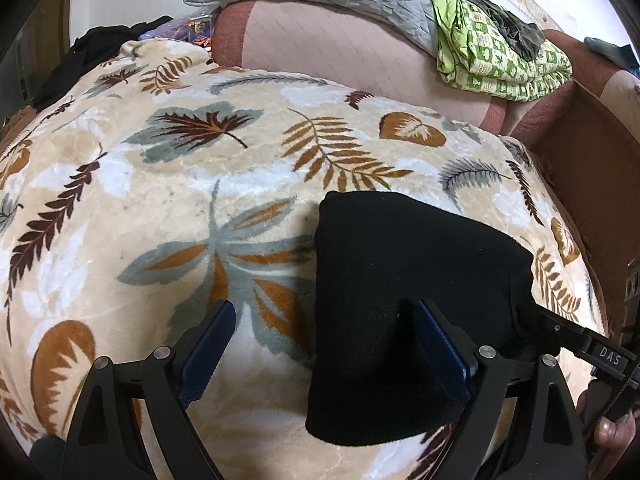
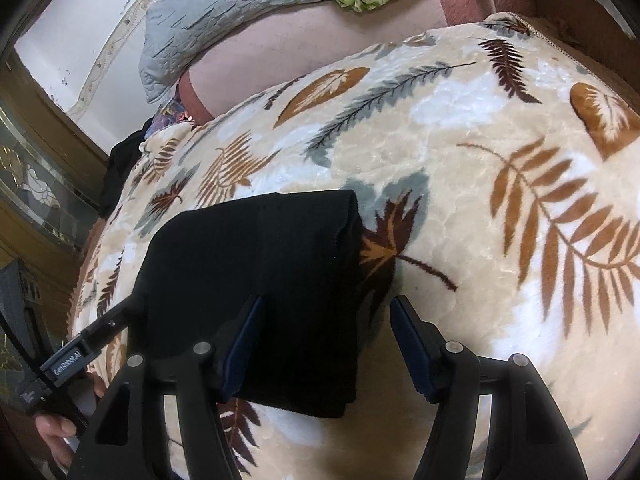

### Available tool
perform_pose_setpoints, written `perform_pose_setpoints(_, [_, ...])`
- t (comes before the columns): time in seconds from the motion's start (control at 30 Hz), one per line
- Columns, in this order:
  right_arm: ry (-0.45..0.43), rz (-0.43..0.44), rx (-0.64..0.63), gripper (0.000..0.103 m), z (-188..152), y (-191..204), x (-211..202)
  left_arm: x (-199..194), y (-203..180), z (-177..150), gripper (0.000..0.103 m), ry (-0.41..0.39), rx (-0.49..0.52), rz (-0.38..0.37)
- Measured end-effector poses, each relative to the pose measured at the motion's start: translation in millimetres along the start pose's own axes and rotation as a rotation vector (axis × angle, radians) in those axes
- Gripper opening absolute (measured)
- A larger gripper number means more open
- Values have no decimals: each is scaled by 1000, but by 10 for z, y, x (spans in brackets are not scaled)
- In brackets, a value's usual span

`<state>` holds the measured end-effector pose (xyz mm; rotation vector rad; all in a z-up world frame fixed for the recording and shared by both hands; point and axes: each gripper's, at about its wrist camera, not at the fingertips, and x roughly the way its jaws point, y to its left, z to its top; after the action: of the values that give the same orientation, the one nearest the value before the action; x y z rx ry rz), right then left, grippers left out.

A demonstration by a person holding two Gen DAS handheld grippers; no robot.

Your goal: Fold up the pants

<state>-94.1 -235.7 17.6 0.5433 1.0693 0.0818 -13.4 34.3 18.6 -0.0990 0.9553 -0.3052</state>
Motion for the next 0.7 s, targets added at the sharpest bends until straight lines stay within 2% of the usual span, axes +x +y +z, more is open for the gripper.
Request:
perform_pose_setpoints(0.57, [17, 29, 0, 75, 14, 56, 154, 162, -45, 30, 95, 2, -19, 1])
perform_pose_setpoints(0.7, [11, 13, -8, 75, 28, 71, 122, 52, -57, 39, 95, -40, -26, 24])
